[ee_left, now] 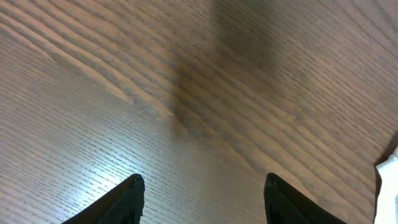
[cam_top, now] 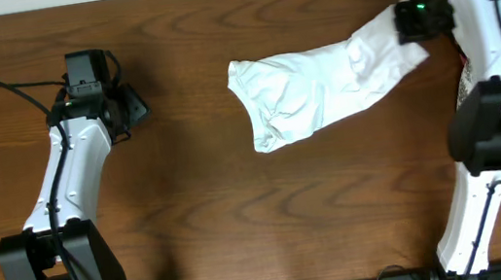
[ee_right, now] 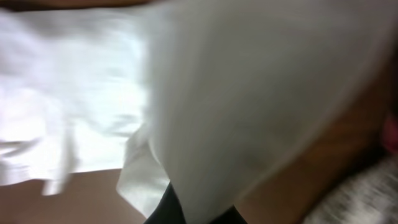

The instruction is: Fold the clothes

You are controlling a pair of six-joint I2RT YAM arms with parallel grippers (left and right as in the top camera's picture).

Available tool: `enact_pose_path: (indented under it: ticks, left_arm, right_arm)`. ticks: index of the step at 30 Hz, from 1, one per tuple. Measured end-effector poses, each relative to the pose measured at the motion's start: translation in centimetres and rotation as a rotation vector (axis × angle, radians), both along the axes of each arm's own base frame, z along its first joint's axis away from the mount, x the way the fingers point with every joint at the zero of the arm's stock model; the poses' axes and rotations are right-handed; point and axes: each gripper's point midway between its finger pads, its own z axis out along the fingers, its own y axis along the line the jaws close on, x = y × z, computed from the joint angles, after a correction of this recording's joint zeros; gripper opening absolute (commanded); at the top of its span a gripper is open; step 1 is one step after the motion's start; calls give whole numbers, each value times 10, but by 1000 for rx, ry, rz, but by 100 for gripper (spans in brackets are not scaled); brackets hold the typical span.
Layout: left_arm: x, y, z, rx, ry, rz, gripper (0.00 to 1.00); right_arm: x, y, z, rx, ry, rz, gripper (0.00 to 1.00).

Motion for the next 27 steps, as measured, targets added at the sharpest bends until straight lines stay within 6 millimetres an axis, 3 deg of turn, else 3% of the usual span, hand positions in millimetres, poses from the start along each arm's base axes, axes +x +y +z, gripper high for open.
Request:
enact_pose_path:
  ticks: [8,12,14,17,23,24,27]
  left_arm:
    - [0,0,0,0,0,0,63]
    - [0,0,0,0,0,0,62]
    - [0,0,0,0,0,0,62]
    - [0,0,0,0,0,0,63]
    - [0,0,0,0,0,0,62]
    - [0,0,0,0,0,0,60]
    - [0,0,0,0,2,-1,36]
  right_arm:
    - [-6,115,4,54,-21,219,1]
    - [-19,172,4,55,-32,345,1]
    - [-26,191,4,53,-33,393,1]
    - [-37,215,4,38,-37,466,6]
    - [-52,246,3,14,-52,587,4]
    - [-52,249,2,10,-57,598,3]
    - [-55,256,-3,4,-63,626,2]
